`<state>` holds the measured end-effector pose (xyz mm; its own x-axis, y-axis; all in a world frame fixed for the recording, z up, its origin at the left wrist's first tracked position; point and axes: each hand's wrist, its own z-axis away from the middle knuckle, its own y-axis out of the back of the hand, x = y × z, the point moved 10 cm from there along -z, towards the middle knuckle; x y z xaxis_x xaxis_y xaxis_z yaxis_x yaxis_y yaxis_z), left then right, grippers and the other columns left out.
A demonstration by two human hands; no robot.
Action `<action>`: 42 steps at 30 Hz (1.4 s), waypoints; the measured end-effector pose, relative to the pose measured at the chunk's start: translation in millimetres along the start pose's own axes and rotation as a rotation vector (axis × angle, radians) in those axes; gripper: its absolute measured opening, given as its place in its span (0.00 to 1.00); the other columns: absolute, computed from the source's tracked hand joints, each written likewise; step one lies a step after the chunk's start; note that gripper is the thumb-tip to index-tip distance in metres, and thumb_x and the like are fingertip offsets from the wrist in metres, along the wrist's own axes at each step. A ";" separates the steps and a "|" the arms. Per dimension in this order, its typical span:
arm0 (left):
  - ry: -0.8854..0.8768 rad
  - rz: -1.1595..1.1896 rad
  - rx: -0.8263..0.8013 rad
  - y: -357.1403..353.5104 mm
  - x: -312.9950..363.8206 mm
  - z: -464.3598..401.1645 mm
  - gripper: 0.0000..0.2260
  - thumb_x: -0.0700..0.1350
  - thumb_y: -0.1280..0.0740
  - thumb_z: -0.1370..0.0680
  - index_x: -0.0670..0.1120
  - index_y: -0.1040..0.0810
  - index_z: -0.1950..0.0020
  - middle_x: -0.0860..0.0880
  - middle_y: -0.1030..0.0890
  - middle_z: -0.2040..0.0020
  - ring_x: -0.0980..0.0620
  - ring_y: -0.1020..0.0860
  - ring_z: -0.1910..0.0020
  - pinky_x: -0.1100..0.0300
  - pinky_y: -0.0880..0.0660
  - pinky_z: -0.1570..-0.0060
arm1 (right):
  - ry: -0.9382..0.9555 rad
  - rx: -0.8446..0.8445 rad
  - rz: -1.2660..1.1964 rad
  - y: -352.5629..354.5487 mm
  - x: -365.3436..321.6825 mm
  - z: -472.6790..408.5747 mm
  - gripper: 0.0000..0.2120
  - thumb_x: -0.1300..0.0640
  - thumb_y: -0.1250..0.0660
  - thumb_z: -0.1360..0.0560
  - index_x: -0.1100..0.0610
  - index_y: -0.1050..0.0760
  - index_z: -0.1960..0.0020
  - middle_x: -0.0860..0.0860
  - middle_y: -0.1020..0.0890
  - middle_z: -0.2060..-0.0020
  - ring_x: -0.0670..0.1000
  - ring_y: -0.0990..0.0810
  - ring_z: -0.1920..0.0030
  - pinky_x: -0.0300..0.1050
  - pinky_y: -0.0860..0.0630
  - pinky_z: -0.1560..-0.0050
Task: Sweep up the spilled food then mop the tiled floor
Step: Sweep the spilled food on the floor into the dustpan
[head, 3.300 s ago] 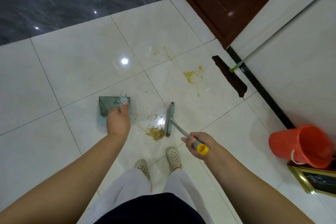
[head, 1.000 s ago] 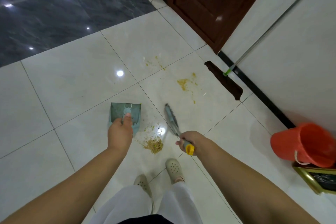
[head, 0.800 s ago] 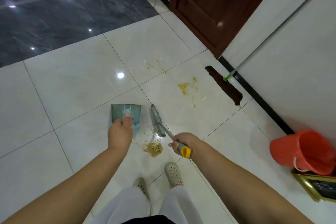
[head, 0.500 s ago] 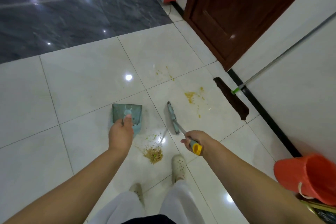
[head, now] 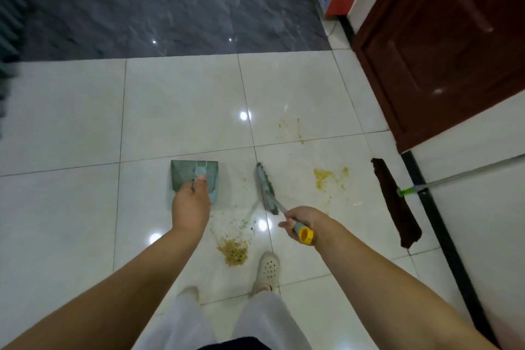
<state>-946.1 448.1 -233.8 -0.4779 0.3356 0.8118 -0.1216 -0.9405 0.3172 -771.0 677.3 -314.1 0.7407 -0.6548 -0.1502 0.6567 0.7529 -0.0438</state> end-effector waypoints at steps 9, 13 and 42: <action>0.044 0.040 0.179 -41.6 13.5 18.5 0.20 0.58 0.45 0.20 0.43 0.26 0.56 0.44 0.23 0.62 0.40 0.21 0.56 0.46 0.22 0.50 | 0.000 -0.054 0.042 44.3 -49.0 15.6 0.05 0.68 0.45 0.22 0.64 0.33 0.48 0.62 0.25 0.57 0.47 0.34 0.86 0.31 0.32 0.84; 0.074 0.076 0.208 -55.7 16.8 25.4 0.21 0.59 0.45 0.20 0.41 0.25 0.55 0.38 0.20 0.56 0.37 0.21 0.53 0.43 0.22 0.49 | 0.024 0.013 0.107 79.5 -64.1 17.2 0.09 0.67 0.45 0.21 0.64 0.35 0.42 0.62 0.25 0.57 0.47 0.33 0.86 0.31 0.32 0.84; 0.157 0.146 0.320 21.2 -24.6 10.4 0.21 0.58 0.44 0.20 0.45 0.29 0.65 0.45 0.26 0.68 0.46 0.29 0.69 0.55 0.31 0.65 | 0.009 -0.027 0.170 -0.2 -84.2 3.4 0.06 0.66 0.47 0.20 0.65 0.34 0.54 0.60 0.26 0.65 0.46 0.35 0.88 0.29 0.35 0.86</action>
<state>-927.9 420.5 -242.0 -0.6003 0.1636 0.7828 0.2238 -0.9054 0.3608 -833.0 732.0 -298.1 0.8391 -0.5177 -0.1670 0.5182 0.8541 -0.0439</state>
